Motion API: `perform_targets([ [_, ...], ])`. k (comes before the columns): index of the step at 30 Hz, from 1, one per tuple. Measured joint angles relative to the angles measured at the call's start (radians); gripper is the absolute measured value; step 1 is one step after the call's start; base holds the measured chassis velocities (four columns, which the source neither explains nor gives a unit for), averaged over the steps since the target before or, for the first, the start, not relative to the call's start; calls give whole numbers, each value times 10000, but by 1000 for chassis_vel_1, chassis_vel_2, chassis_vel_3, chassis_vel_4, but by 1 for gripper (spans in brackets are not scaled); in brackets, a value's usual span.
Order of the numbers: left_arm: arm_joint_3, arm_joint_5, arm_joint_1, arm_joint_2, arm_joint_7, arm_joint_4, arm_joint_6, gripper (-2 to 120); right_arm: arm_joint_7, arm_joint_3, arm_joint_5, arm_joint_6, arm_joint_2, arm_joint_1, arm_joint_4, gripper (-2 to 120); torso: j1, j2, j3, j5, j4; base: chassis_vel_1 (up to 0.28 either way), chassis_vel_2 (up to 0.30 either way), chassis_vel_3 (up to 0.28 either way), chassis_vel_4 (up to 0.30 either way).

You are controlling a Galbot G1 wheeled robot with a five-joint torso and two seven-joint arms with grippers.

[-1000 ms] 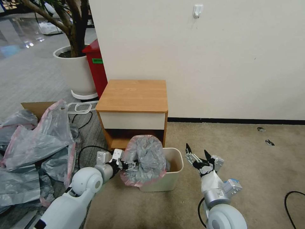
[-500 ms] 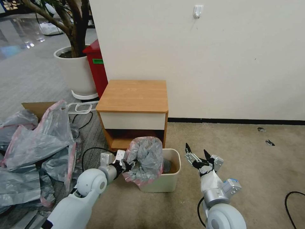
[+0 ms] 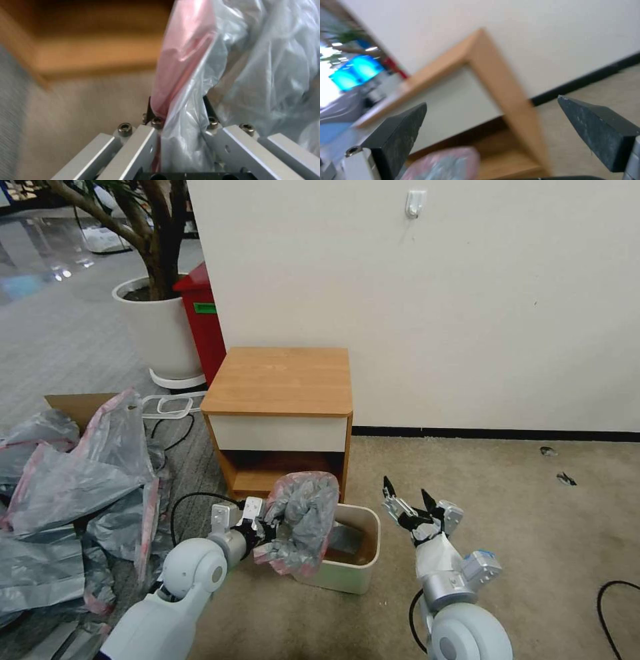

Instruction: Pick up the garbage bag from the table and place it over the trash can.

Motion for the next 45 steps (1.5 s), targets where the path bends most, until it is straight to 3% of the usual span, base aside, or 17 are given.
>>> perform_targets([
  [3, -235, 552, 435, 74, -144, -668, -729, 5, -39, -800, 18, -441, -404, 289, 374, 100, 1, 0, -1, 1, 2, 0, 0, 0, 0],
  [7, -327, 721, 624, 67, -311, -991, -1011, 5, -55, -1256, 51, -743, -600, 555, 424, 100, 0, 0, -1, -1, 2, 0, 0, 0, 0],
  [9, -501, 891, 915, -4, -579, -1401, -1539, 5, -81, -1738, 271, -1347, -863, 965, 432, 100, 0, 0, -2, 2, 4, 0, 0, 0, 0],
  [18, -699, 1416, 1657, -96, -679, -1916, -2290, 5, -57, -1999, 1308, -2661, -1522, 1418, 553, 100, 1, 0, -2, 1, 3, 0, 0, 0, 0],
  [25, -676, 1601, 1950, -146, -597, -2116, -2537, 5, 70, -2204, 1610, -2853, -1644, 1853, 261, 94, 0, 0, -2, 1, 3, 0, 0, 0, 0],
  [45, -646, 2094, 2269, -184, -107, -1930, -3120, 5, 118, -2334, 1542, -2719, -1443, 2276, -82, 22, 0, 1, -3, 2, 3, 0, 0, 0, 0],
])
